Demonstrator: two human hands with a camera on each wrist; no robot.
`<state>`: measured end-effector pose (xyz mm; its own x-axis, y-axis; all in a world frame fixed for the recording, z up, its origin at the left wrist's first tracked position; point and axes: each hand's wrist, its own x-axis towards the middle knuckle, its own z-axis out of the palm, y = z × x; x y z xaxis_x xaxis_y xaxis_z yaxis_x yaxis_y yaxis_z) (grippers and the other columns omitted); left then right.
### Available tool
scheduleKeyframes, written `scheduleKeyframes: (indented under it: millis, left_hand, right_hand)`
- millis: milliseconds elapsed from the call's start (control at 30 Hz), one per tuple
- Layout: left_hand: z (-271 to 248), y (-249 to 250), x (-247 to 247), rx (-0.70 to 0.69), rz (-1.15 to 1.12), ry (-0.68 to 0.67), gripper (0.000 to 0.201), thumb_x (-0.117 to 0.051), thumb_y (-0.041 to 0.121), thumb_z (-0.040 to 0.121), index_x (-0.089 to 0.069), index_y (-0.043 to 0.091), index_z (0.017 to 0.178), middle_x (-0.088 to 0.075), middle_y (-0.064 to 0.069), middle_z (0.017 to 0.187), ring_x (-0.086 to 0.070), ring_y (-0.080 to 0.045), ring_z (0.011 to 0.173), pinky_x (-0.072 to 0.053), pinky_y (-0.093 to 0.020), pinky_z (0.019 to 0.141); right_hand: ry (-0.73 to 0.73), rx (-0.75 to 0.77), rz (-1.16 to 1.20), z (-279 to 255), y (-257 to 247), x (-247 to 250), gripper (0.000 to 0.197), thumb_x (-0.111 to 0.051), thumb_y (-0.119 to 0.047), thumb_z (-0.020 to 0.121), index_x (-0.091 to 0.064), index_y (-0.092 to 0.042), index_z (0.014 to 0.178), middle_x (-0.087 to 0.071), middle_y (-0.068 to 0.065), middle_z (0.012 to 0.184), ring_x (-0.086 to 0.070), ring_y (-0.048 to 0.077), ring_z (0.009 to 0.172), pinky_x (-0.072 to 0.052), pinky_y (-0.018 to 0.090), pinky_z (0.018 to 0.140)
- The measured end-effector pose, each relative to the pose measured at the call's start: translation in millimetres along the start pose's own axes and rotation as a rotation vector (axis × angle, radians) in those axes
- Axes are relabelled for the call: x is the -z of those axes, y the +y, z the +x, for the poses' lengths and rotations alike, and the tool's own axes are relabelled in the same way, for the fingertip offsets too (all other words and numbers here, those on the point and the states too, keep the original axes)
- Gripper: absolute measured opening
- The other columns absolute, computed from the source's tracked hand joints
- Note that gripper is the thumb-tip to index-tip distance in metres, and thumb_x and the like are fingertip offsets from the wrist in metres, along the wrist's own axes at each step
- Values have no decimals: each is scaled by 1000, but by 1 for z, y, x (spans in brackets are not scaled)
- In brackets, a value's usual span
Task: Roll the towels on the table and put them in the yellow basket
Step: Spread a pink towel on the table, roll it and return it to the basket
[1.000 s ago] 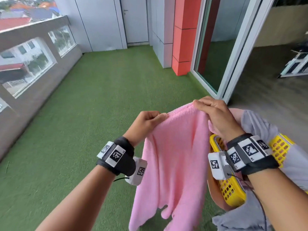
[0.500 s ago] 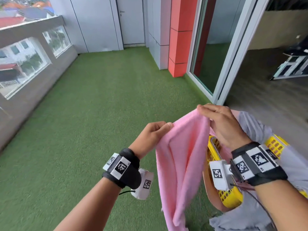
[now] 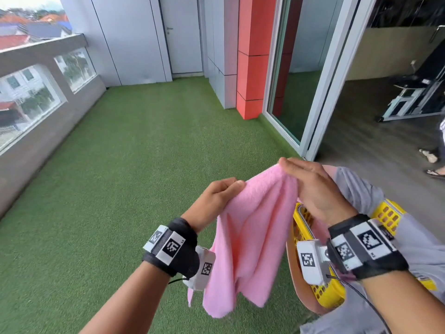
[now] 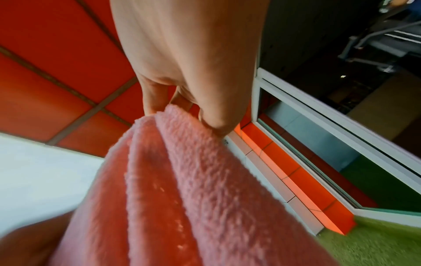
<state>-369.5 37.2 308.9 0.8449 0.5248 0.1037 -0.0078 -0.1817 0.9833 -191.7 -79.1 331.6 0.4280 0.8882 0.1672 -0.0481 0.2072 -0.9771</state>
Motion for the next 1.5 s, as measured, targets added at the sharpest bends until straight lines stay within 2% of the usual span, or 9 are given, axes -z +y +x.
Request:
scheduleKeyframes:
  millis: [200,400,567,700,867,1000,1133,1367,1500]
  left_hand:
    - [12,18,4,-77,75,53,31,-54,24,98,-48,12,70,-37,-2,61,-29,-14,54,-21,-29,48]
    - [-3,5,3,-81,58,77,57,-57,40,93,-37,-8,71,-33,-7,70,-26,-23,62,-17,-46,50]
    - [-2,9,11,-79,20,137,56,-60,39,91,-38,-8,71,-35,-8,69,-26,-23,62,-15,-46,54]
    - [0,17,0,-95,33,23,46,-56,29,96,-46,-12,76,-43,-13,68,-34,-23,60,-23,-38,50]
    - [-12,2,-1,-31,22,-89,56,-48,43,99,-48,-11,84,-48,-10,78,-40,-23,71,-30,-43,61]
    - [-2,10,2,-68,47,2,54,-54,39,95,-39,-7,73,-37,-7,72,-31,-22,65,-25,-48,54]
    - [12,22,3,-97,30,12,44,-59,36,92,-50,-4,75,-47,-13,70,-39,-23,64,-30,-43,54]
    - [2,6,8,-109,54,24,42,-54,32,96,-49,0,70,-43,-6,67,-35,-18,62,-26,-33,56]
    - [11,13,16,-158,82,213,35,-52,24,99,-45,7,68,-31,-4,63,-27,-12,52,-22,-25,46]
  right_hand:
    - [-294,-81,-308,-18,22,-32,64,-72,-53,77,-55,9,76,-48,7,71,-40,17,68,-29,32,57]
    - [-2,62,-21,2,-9,-15,72,-74,-43,82,-36,19,74,-38,11,74,-32,23,68,-29,28,60]
    - [-144,-76,-178,-13,10,-30,29,-68,-29,88,-66,-1,84,-63,7,79,-54,16,76,-39,31,69]
    - [-227,-129,-294,-29,20,-48,38,-74,-40,77,-52,-13,62,-42,0,60,-37,9,56,-26,24,48]
    - [-29,-13,-63,-12,-5,-25,65,-75,-40,83,-45,17,75,-47,18,71,-41,26,73,-32,40,66]
    - [-52,-43,-67,-13,4,-27,67,-76,-54,75,-52,8,76,-44,11,74,-40,22,73,-30,37,67]
    - [-262,-123,-250,-24,12,-41,34,-69,-19,89,-64,-19,55,-54,-12,57,-47,0,54,-35,14,52]
    - [22,49,6,5,-17,-8,21,-64,-25,91,-69,-11,75,-64,-1,74,-58,8,75,-39,26,78]
    - [-171,-75,-186,-3,4,-28,30,-66,-29,90,-67,1,93,-67,5,89,-59,14,86,-43,30,74]
